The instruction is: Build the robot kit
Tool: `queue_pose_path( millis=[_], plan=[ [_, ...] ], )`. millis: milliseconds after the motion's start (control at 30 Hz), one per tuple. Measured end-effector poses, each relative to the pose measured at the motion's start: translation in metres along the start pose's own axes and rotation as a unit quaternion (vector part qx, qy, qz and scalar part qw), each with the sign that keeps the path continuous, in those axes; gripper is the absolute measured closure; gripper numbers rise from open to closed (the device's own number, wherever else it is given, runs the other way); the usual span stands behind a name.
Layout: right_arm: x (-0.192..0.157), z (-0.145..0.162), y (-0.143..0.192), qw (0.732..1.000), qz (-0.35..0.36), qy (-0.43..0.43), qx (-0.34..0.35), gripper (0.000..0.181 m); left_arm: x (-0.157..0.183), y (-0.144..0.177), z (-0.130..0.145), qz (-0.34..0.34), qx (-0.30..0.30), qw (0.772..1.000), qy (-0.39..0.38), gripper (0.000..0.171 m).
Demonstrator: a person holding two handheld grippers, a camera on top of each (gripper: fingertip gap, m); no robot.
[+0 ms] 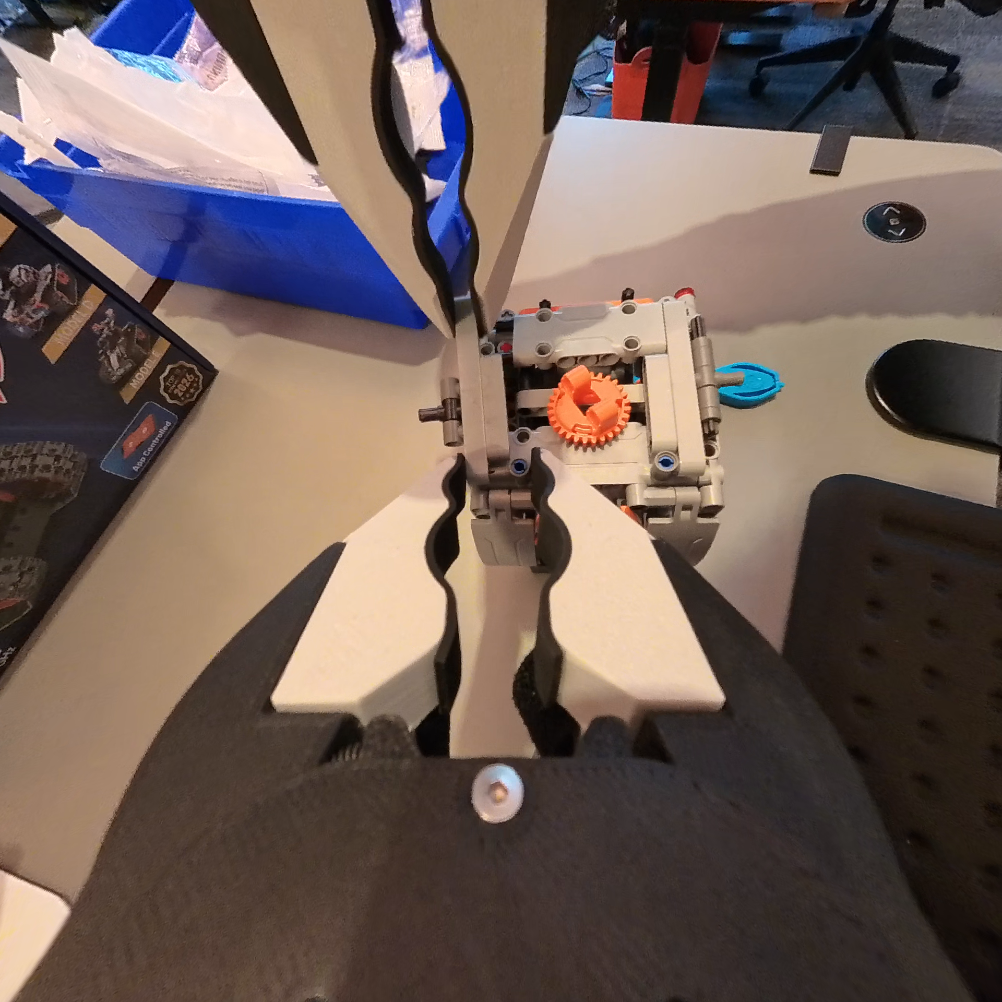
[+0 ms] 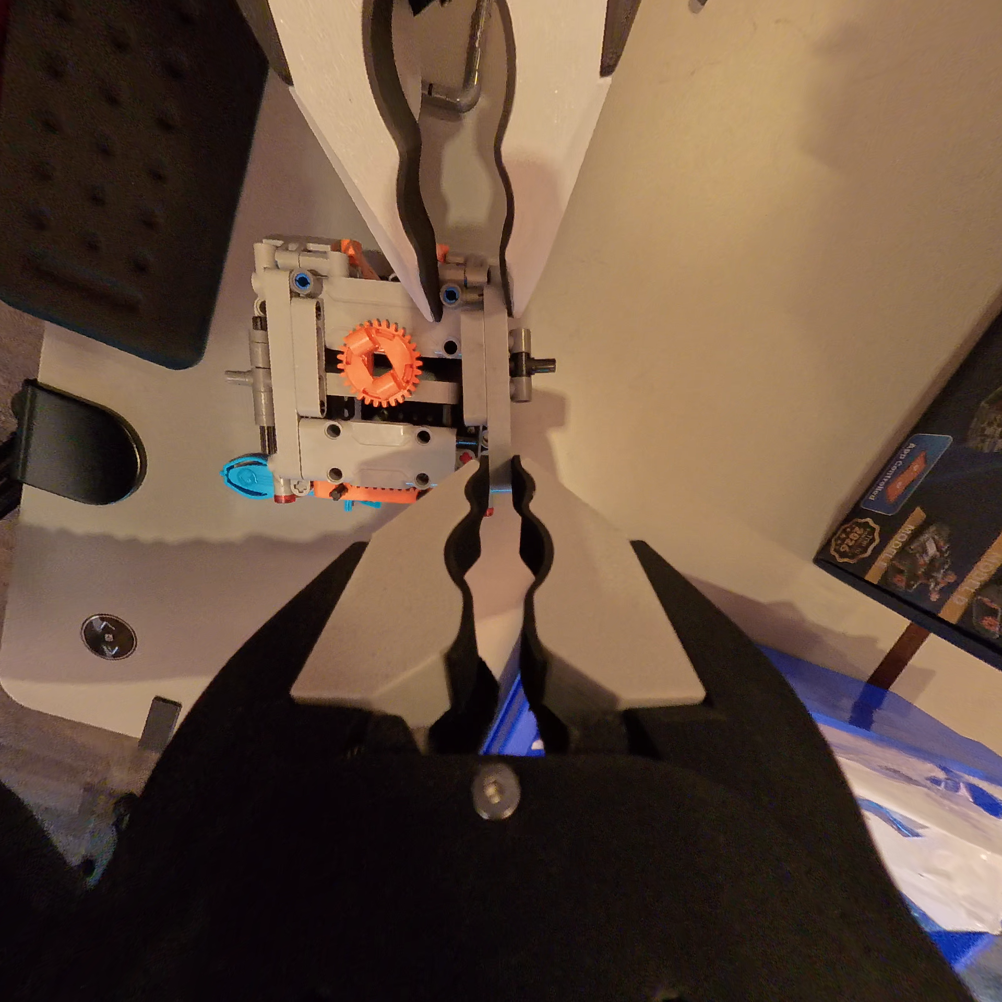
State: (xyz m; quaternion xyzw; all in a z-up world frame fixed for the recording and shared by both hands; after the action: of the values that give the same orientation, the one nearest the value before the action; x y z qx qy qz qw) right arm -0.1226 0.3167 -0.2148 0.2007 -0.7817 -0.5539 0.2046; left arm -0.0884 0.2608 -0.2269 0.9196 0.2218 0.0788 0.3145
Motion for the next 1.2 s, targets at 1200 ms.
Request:
queue_pose_path(
  millis=[1200],
  plan=[
    [0.002, 0.002, -0.011, 0.996, -0.053, -0.059, 0.03, 0.174, 0.003, -0.002, 0.001, 0.047, -0.009, 0.999, 0.023, 0.156]
  ],
)
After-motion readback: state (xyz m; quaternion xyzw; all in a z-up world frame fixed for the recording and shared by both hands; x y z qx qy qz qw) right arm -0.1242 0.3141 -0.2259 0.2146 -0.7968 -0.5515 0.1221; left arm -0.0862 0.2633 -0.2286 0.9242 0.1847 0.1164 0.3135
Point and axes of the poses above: each gripper's, where its closed fingertips meet, y back along the fingers, z out of its underside, x = y × z across the jaws, the point moved 2 cm from there along y, back along the fingers, and after that the axes turned 11 degrees about y, right-handed, at the moved point
